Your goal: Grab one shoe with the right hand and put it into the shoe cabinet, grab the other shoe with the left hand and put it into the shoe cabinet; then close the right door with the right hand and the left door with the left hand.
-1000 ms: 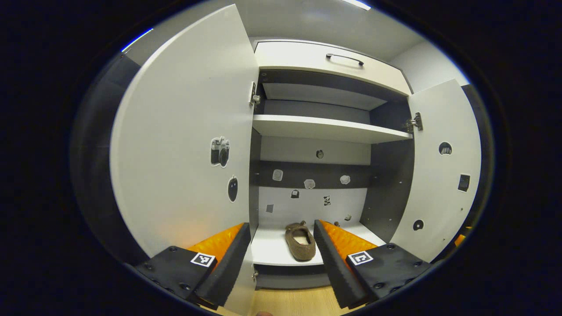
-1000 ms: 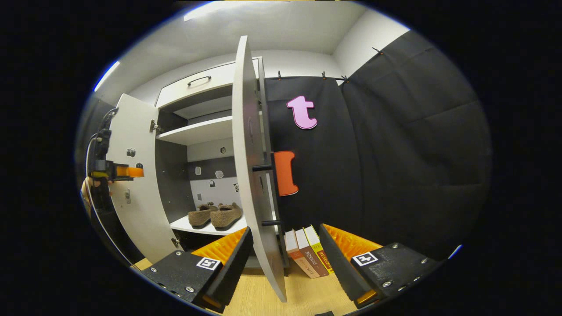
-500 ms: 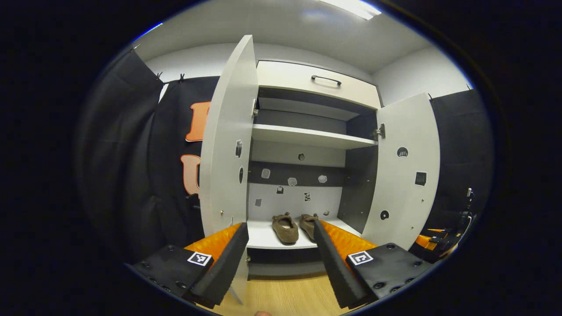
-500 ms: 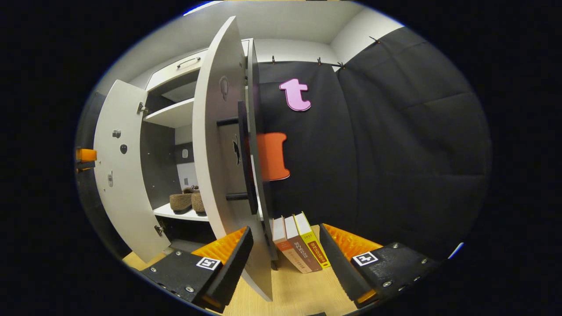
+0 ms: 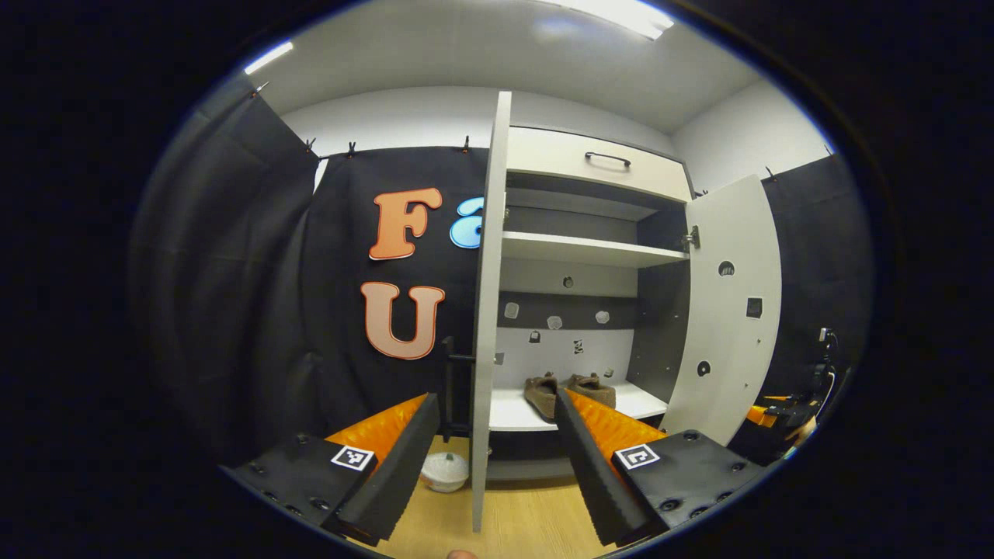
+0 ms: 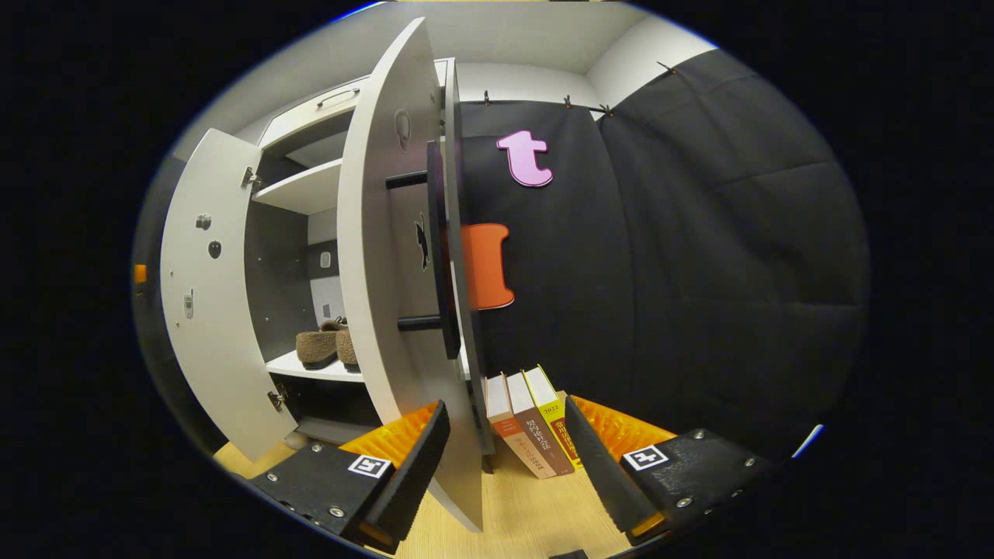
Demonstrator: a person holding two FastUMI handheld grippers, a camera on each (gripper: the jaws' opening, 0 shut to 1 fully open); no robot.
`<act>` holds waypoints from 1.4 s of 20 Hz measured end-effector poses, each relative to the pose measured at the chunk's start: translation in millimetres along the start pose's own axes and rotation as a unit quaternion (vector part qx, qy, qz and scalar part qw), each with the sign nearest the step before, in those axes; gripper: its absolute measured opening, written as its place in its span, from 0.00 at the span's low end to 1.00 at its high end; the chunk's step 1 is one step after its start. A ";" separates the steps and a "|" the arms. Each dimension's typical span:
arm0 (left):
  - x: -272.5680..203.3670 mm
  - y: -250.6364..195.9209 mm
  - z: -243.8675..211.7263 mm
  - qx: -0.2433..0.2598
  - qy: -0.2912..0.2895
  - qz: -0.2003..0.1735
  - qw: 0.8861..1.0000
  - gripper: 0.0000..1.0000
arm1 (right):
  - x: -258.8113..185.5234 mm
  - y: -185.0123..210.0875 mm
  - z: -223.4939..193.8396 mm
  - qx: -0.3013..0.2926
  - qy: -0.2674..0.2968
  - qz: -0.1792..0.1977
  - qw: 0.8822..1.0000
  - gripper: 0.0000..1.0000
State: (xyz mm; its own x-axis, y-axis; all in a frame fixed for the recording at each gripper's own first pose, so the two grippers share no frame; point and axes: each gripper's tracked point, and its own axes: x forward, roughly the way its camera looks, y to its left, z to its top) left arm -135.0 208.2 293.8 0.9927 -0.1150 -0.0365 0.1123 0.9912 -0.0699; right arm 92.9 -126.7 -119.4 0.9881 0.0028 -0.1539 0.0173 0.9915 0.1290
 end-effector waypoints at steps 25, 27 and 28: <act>14.9 132.2 -49.2 -0.030 0.016 0.072 0.997 0.97 | 118.0 200.4 -27.6 0.004 0.031 0.080 0.996 0.93; 23.2 127.8 -63.9 -0.031 0.026 0.065 0.997 0.94 | 120.8 198.8 -29.0 0.010 0.032 0.076 0.997 0.93; 28.5 126.8 -69.6 -0.030 0.032 0.061 0.997 0.97 | 121.7 198.6 -28.5 0.010 0.033 0.074 0.997 0.93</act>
State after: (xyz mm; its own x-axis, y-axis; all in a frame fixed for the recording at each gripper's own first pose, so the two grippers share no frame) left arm -95.6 326.0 214.5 0.9938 0.0008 -0.1109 -0.0142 0.9927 -0.1201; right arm 212.2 74.2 -140.4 0.9678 0.1576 -0.1963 -0.1239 0.9770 0.1735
